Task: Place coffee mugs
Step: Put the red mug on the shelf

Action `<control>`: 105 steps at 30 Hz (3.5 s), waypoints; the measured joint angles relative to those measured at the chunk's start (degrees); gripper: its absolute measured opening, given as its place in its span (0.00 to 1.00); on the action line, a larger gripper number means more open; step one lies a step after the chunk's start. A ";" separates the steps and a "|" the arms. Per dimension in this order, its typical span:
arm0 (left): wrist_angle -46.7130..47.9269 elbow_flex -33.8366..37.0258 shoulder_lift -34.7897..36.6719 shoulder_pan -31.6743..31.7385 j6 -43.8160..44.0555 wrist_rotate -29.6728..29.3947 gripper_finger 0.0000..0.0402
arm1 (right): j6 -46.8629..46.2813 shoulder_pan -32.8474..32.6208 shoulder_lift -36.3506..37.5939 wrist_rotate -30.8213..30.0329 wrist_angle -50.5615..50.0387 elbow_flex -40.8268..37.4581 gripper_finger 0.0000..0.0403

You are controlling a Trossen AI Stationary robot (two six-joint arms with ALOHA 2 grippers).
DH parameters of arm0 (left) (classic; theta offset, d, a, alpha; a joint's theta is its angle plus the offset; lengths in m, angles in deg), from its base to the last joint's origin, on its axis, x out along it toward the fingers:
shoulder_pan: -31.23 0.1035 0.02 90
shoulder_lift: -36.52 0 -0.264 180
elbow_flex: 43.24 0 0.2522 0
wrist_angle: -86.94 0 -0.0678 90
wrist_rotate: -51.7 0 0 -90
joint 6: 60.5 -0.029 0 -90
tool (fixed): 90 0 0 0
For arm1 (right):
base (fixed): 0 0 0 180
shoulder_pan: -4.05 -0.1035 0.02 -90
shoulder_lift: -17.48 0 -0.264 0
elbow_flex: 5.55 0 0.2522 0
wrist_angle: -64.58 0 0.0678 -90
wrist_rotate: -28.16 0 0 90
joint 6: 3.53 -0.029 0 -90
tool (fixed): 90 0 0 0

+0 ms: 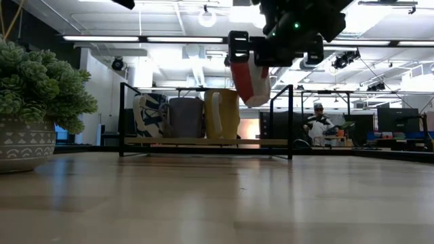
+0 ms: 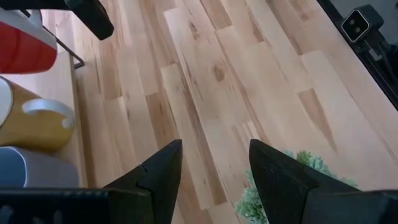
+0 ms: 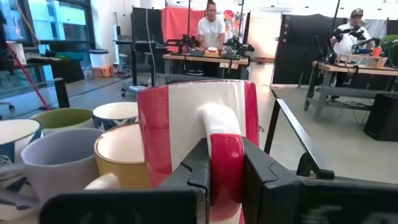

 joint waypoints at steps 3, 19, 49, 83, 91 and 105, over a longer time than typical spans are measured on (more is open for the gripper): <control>0.19 -0.01 0.00 0.00 0.40 0.00 0.44 | 0.82 -0.05 0.03 0.03 -0.64 0.00 0.05; 3.09 -0.01 -0.02 0.00 1.00 0.00 0.44 | 2.56 -1.06 0.14 0.01 -3.51 0.00 0.05; -3.29 0.00 -0.04 0.09 -0.72 -0.68 0.44 | -4.98 -11.39 -11.37 17.57 17.34 0.02 0.05; -3.46 -0.01 -0.04 0.09 -1.00 -0.70 0.44 | 14.15 -4.50 -18.73 34.73 37.49 0.15 0.05; -3.48 -0.01 -0.04 0.09 -1.03 -0.70 0.44 | 14.32 -4.11 -18.73 35.91 37.77 0.13 0.05; -3.53 0.00 -0.04 0.09 -1.74 -0.70 0.44 | 18.84 -3.13 -20.90 39.41 46.58 -0.04 0.05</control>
